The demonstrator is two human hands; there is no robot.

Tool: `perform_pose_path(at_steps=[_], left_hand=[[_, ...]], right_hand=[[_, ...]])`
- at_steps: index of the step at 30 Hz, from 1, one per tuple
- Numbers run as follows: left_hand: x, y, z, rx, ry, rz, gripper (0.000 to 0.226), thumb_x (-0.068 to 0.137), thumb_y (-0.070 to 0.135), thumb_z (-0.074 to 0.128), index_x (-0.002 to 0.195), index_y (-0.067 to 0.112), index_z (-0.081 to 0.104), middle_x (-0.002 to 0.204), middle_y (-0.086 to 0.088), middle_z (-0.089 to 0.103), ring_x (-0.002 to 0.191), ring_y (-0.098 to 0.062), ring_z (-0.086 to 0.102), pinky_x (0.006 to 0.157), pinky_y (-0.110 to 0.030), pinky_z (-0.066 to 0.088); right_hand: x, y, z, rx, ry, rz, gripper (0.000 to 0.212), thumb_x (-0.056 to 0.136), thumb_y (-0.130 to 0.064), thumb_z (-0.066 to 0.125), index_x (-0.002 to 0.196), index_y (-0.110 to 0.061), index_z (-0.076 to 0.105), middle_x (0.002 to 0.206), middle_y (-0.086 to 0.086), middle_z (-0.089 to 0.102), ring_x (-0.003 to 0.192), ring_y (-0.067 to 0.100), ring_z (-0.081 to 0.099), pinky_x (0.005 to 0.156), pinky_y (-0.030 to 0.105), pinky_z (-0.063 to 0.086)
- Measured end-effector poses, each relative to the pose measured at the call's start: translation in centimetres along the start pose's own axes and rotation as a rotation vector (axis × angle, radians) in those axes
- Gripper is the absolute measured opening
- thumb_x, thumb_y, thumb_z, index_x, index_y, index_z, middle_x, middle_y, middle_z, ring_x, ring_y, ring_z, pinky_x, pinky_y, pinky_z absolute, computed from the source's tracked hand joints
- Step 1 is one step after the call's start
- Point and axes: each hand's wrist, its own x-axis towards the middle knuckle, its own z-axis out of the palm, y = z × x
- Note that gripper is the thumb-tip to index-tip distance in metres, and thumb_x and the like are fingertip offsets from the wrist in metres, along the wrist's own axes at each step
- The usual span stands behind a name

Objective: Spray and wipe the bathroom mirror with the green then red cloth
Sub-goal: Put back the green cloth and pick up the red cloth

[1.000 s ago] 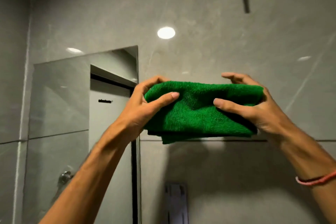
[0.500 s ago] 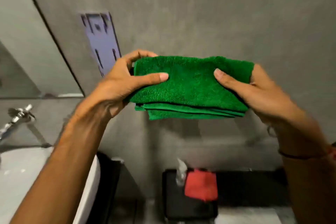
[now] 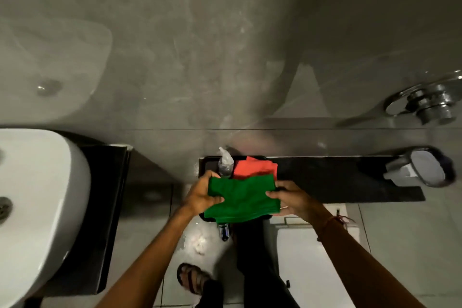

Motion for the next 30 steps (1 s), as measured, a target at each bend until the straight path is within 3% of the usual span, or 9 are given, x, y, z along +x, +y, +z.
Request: perform_pose_path(at_steps=[2,5,7,10,13,19,25,28,30], left_hand=[[1.8,-2.1,1.1,0.171,0.023,-0.035,0.052,0.077,-0.001,0.079,0.121,0.006,0.053,0.101,-0.009,0.061,0.097,-0.026,0.063,0.079,-0.031,0.052],[3.3,-4.3,2.0,0.381,0.008,-0.105,0.058,0.082,0.018,0.077,0.132,0.019,0.047,0.122,-0.013,0.062,0.112,-0.033,0.064,0.092,-0.037,0.053],[3.8,-5.2,2.1,0.614,0.119,-0.083,0.06,0.087,0.039,0.07,0.138,0.022,0.044,0.136,-0.013,0.056,0.122,-0.034,0.057,0.103,-0.042,0.047],[3.8,-5.9,1.0,0.987,0.293,-0.045,0.079,0.089,0.067,0.046,0.152,0.02,0.034,0.157,-0.015,0.04,0.145,-0.035,0.037,0.122,-0.06,0.017],[3.2,-6.2,-0.6,1.072,0.388,0.051,0.091,0.089,0.077,0.033,0.161,0.025,0.014,0.171,-0.015,0.008,0.157,-0.04,0.007,0.117,-0.071,-0.006],[2.4,-6.5,-1.9,1.121,0.485,0.142,0.091,0.084,0.084,0.03,0.16,0.034,0.017,0.171,-0.013,0.011,0.155,-0.048,0.007,0.111,-0.081,0.007],[0.0,-5.5,-2.9,1.136,0.521,0.124,0.09,0.084,0.087,0.021,0.159,0.039,0.01,0.171,-0.012,0.005,0.154,-0.049,0.002,0.112,-0.081,0.003],[-2.4,-2.6,-4.2,1.085,0.539,0.2,0.085,0.088,0.08,0.032,0.159,0.035,0.02,0.17,-0.014,0.014,0.155,-0.044,0.013,0.117,-0.077,0.006],[-4.2,-0.1,-5.7,0.959,0.564,0.4,0.073,0.095,0.067,0.039,0.156,0.029,0.033,0.164,-0.015,0.034,0.151,-0.036,0.033,0.118,-0.07,0.024]], right_hand=[[2.3,1.0,0.1,-0.061,0.04,0.039,0.029,0.102,-0.006,0.063,0.13,-0.004,0.057,0.119,0.021,0.066,0.099,0.03,0.067,0.082,0.042,0.058],[4.8,1.5,0.4,-0.188,0.201,0.007,0.027,0.097,-0.018,0.071,0.116,0.001,0.069,0.101,0.02,0.073,0.081,0.025,0.072,0.071,0.033,0.062],[6.0,1.3,0.4,-0.285,0.442,-0.079,0.043,0.086,-0.031,0.083,0.116,-0.004,0.069,0.12,0.024,0.072,0.105,0.035,0.072,0.097,0.044,0.059],[7.0,0.6,1.3,-0.272,0.512,-0.12,0.081,0.072,-0.044,0.092,0.129,0.0,0.055,0.139,0.027,0.06,0.129,0.043,0.06,0.109,0.048,0.051],[8.3,-0.3,2.9,-0.321,0.552,-0.116,0.082,0.068,-0.05,0.092,0.126,-0.003,0.057,0.138,0.023,0.062,0.13,0.042,0.059,0.107,0.055,0.05],[9.0,0.1,4.1,-0.268,0.644,-0.192,0.049,0.081,-0.02,0.087,0.118,-0.005,0.06,0.124,0.025,0.071,0.12,0.045,0.066,0.104,0.052,0.052],[4.1,-0.2,2.2,-0.267,0.854,-0.591,0.029,0.083,-0.006,0.069,0.11,0.004,0.073,0.113,0.033,0.068,0.102,0.05,0.068,0.088,0.051,0.053],[-0.7,-1.0,-0.8,-0.277,0.759,-0.721,0.031,0.087,-0.001,0.071,0.117,0.003,0.072,0.119,0.03,0.068,0.108,0.046,0.068,0.096,0.045,0.054],[-5.2,-3.3,-2.3,-0.343,0.601,-0.836,0.04,0.083,0.009,0.078,0.117,-0.011,0.074,0.115,0.018,0.074,0.109,0.037,0.071,0.091,0.026,0.054]])
